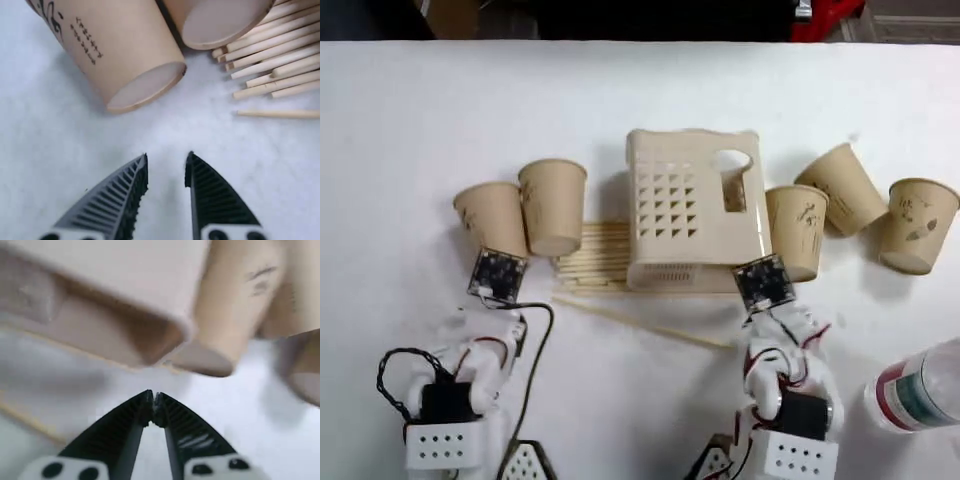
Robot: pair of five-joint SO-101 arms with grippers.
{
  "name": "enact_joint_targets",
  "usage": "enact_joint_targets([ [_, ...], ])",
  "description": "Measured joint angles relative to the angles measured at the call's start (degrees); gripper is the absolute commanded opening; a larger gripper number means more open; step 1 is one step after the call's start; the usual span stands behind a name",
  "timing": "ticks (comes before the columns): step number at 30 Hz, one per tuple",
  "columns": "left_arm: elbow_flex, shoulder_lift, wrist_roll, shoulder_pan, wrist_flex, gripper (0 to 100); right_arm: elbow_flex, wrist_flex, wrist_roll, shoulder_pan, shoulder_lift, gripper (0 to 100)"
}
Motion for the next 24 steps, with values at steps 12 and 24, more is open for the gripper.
enact_joint_targets([
  [12, 0.0, 0.0, 0.0, 0.0, 0.0, 14, -28.5, 2.8, 0.4, -1.4, 9.9, 2.2],
  [24, 0.0, 0.0, 0.0, 0.0, 0.0, 14, -86.2, 7.8, -9.8, -14.4, 90.9, 16.1],
])
